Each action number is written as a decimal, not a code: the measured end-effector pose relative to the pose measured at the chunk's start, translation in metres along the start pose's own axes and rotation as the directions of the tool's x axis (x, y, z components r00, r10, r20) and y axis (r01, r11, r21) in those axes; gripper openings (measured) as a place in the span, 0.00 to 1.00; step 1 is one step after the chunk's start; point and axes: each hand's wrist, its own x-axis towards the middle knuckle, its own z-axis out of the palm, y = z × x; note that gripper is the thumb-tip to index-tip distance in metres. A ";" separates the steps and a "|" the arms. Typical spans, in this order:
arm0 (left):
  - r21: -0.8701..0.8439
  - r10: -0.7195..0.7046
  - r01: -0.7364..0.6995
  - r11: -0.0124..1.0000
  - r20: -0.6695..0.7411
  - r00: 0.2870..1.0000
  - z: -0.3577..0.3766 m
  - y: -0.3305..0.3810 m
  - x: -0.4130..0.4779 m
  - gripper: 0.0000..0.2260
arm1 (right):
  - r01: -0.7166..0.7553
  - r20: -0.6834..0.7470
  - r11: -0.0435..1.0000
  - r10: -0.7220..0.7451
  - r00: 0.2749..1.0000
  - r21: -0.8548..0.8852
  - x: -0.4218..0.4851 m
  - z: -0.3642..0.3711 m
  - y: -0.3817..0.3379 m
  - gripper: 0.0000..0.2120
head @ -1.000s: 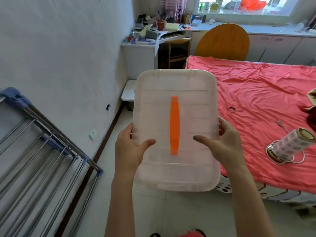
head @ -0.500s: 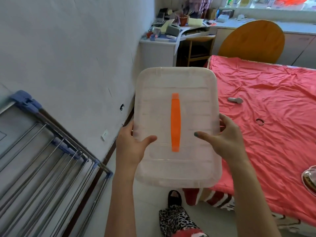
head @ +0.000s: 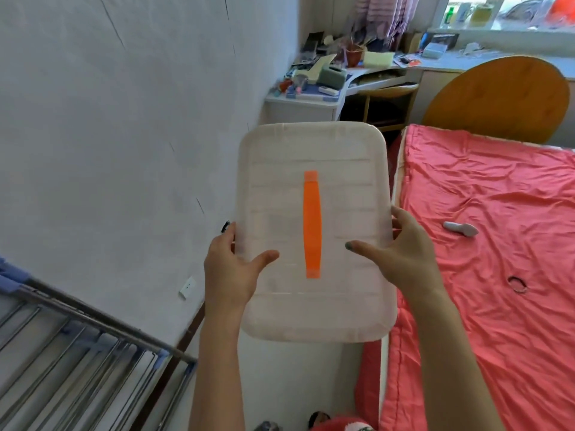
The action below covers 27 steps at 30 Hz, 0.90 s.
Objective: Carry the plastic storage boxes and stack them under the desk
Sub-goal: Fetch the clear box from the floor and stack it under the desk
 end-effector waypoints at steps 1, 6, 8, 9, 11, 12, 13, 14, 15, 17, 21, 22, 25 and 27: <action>0.003 -0.003 0.003 1.000 -0.001 1.000 0.004 0.001 0.010 0.32 | -0.005 0.002 1.000 0.005 1.000 -0.004 0.011 0.003 0.001 0.38; -0.003 -0.019 0.019 1.000 0.003 1.000 0.020 -0.001 0.058 0.29 | -0.031 0.008 0.999 0.031 0.999 -0.023 0.063 0.017 0.007 0.37; -0.005 -0.020 0.020 1.000 0.009 1.000 0.026 -0.003 0.079 0.29 | -0.039 0.012 0.999 0.040 0.999 -0.038 0.081 0.026 0.009 0.36; -0.008 -0.018 0.018 1.000 0.014 1.000 0.029 -0.005 0.091 0.28 | -0.044 0.013 0.998 0.045 0.999 -0.042 0.090 0.031 0.010 0.36; -0.011 -0.016 0.016 1.000 0.019 1.000 0.035 -0.009 0.115 0.28 | -0.054 0.011 0.997 0.054 0.998 -0.060 0.109 0.041 0.013 0.37; -0.007 -0.015 0.016 1.000 0.020 1.000 0.037 -0.010 0.122 0.29 | -0.055 0.012 0.996 0.056 0.998 -0.068 0.114 0.043 0.012 0.37; -0.009 -0.015 0.016 1.000 0.030 0.999 0.041 -0.013 0.140 0.30 | -0.061 0.002 0.995 0.062 0.998 -0.073 0.129 0.050 0.013 0.37; -0.006 -0.014 0.015 1.000 0.044 0.999 0.045 -0.015 0.157 0.31 | -0.072 -0.009 0.994 0.072 0.997 -0.081 0.143 0.056 0.013 0.38; -0.004 -0.008 0.009 1.000 0.054 0.999 0.048 -0.016 0.173 0.32 | -0.077 -0.020 0.993 0.075 0.997 -0.089 0.154 0.061 0.012 0.38; -0.006 -0.005 0.005 1.000 0.081 0.997 0.053 -0.018 0.209 0.33 | -0.100 -0.041 0.990 0.096 0.995 -0.097 0.181 0.076 0.008 0.38; -0.012 0.014 -0.012 1.000 0.130 0.991 0.054 -0.017 0.283 0.31 | -0.133 -0.066 0.988 0.128 0.990 -0.081 0.233 0.107 -0.005 0.39; -0.010 0.023 -0.022 1.000 0.141 0.990 0.052 -0.017 0.301 0.30 | -0.143 -0.077 0.987 0.137 0.988 -0.075 0.246 0.115 -0.009 0.39; -0.017 0.044 -0.042 0.999 0.162 0.986 0.048 -0.017 0.348 0.29 | -0.151 -0.105 0.985 0.142 0.984 -0.081 0.276 0.137 -0.022 0.37; -0.033 0.051 -0.046 0.998 0.173 0.984 0.046 -0.018 0.378 0.30 | -0.157 -0.117 0.985 0.147 0.982 -0.076 0.296 0.151 -0.029 0.37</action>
